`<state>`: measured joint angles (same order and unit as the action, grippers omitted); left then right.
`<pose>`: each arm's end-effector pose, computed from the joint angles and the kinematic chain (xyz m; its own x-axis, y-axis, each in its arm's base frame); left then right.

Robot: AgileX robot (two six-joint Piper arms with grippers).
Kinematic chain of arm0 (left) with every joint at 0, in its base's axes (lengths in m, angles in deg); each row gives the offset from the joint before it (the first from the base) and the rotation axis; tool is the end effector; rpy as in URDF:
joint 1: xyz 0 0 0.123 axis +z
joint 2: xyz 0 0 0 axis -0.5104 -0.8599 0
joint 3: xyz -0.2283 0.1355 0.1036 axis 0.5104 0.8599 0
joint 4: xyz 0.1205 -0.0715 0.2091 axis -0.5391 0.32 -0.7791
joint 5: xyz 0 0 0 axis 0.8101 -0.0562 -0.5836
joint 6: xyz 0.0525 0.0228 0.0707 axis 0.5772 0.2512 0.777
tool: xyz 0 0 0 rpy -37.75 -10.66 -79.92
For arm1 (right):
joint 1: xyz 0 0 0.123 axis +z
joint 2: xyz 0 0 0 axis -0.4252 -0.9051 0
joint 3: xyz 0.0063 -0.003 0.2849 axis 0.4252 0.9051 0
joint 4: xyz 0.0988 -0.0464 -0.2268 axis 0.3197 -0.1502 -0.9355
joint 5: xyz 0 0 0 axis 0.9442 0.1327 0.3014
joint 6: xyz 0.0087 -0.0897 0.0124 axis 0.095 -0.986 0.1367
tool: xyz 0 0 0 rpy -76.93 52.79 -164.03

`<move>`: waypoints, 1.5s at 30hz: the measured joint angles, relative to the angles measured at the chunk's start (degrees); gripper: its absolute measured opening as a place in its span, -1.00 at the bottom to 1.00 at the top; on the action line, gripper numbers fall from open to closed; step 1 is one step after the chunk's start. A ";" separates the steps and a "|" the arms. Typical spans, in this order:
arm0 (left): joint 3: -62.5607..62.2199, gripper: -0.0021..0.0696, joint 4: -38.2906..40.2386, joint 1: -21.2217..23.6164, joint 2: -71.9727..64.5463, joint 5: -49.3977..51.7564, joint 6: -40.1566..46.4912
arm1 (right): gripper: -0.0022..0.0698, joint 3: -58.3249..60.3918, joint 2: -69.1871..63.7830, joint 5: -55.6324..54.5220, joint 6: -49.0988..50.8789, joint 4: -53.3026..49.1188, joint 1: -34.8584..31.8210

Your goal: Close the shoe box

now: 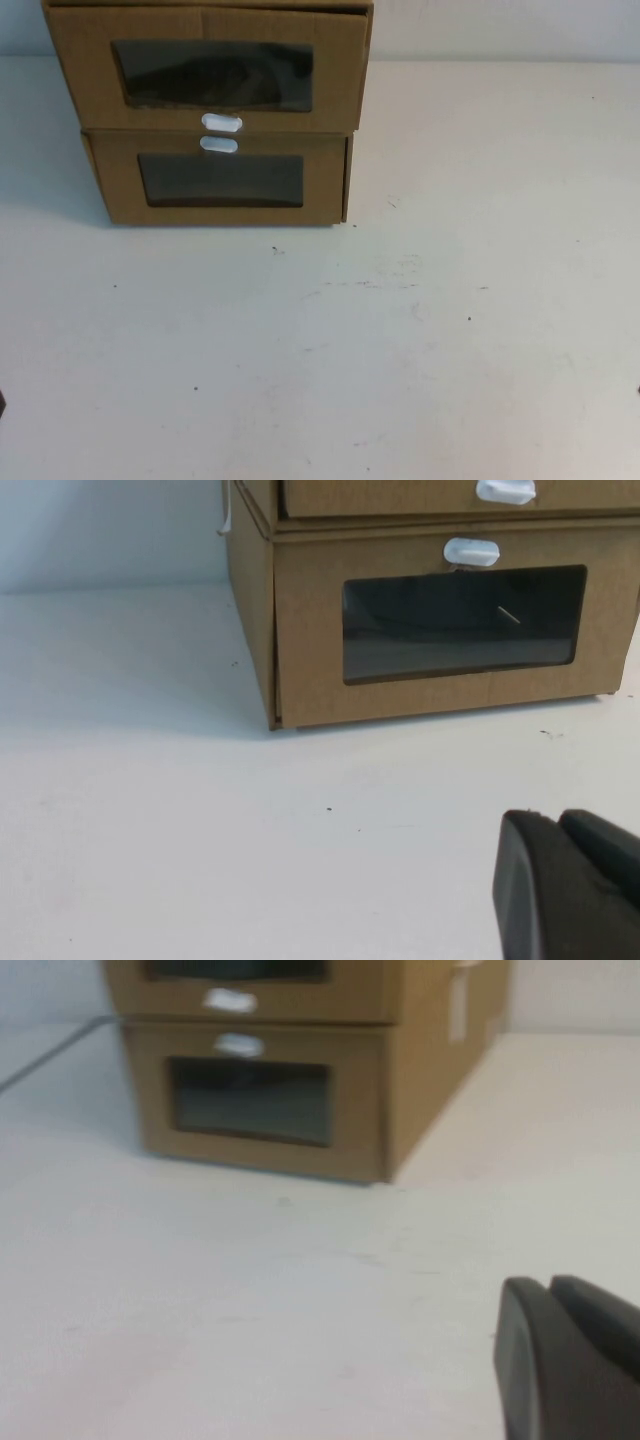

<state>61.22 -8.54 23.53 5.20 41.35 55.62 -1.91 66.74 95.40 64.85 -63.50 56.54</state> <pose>0.0652 -0.0194 0.1888 -0.1504 0.0319 -0.9881 0.2452 0.9694 -0.0060 0.0704 0.0417 0.2468 -0.1832 0.0058 -0.9831 -0.4942 0.8639 0.0972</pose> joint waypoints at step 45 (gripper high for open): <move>0.00 -0.95 0.00 0.00 0.03 0.40 0.00 | -0.97 12.79 17.32 11.70 -17.32 13.70 -27.00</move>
<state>61.22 -8.54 23.53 5.23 41.75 55.62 10.88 84.07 107.11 47.53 -49.80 29.54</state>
